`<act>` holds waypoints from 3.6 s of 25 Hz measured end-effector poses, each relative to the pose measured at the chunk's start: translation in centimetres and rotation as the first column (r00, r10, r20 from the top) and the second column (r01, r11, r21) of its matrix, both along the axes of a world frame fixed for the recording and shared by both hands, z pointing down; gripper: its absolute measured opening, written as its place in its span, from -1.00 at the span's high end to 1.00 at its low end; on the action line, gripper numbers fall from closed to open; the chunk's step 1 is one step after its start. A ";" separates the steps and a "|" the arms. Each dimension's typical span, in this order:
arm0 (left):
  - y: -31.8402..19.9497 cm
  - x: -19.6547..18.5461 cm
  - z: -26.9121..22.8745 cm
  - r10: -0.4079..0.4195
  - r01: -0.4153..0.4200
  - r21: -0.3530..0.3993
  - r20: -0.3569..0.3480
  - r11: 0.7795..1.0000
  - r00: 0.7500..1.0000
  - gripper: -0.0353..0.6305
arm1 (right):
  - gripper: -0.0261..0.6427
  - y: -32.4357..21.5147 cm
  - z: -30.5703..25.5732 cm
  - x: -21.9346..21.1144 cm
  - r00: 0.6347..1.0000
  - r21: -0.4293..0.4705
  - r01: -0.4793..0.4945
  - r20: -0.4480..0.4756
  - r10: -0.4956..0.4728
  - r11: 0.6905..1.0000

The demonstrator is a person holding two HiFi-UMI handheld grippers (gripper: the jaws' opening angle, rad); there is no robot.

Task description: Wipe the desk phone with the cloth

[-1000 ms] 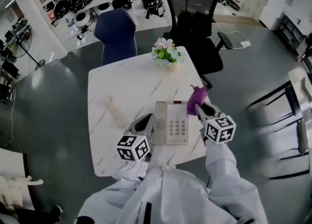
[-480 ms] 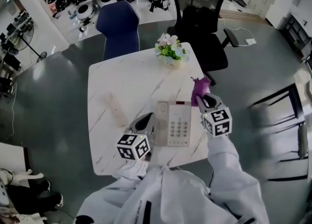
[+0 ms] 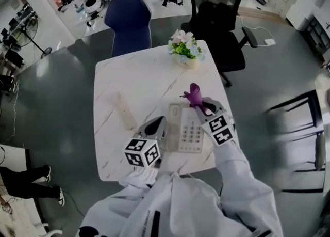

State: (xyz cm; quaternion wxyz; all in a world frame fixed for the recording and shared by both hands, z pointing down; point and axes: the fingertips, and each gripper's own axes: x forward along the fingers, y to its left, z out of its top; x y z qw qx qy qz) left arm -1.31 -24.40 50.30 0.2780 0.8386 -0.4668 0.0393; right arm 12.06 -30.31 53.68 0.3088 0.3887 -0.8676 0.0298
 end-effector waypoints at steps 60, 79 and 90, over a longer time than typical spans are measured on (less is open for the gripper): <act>4.3 -0.1 -0.9 0.014 -0.014 0.017 -0.017 1.000 1.000 0.90 | 0.83 6.3 3.4 -0.2 0.989 -0.026 0.015 -0.149 -0.019 1.000; 6.0 0.1 -1.1 0.024 -0.024 0.018 -0.020 1.000 1.000 0.90 | 0.83 10.1 4.2 -1.7 0.990 -0.062 0.056 -0.127 -0.063 0.997; 7.2 0.2 -1.4 0.040 -0.040 0.022 -0.023 0.999 0.999 0.90 | 0.83 12.3 4.8 -2.0 0.991 -0.088 0.053 -0.118 -0.063 0.995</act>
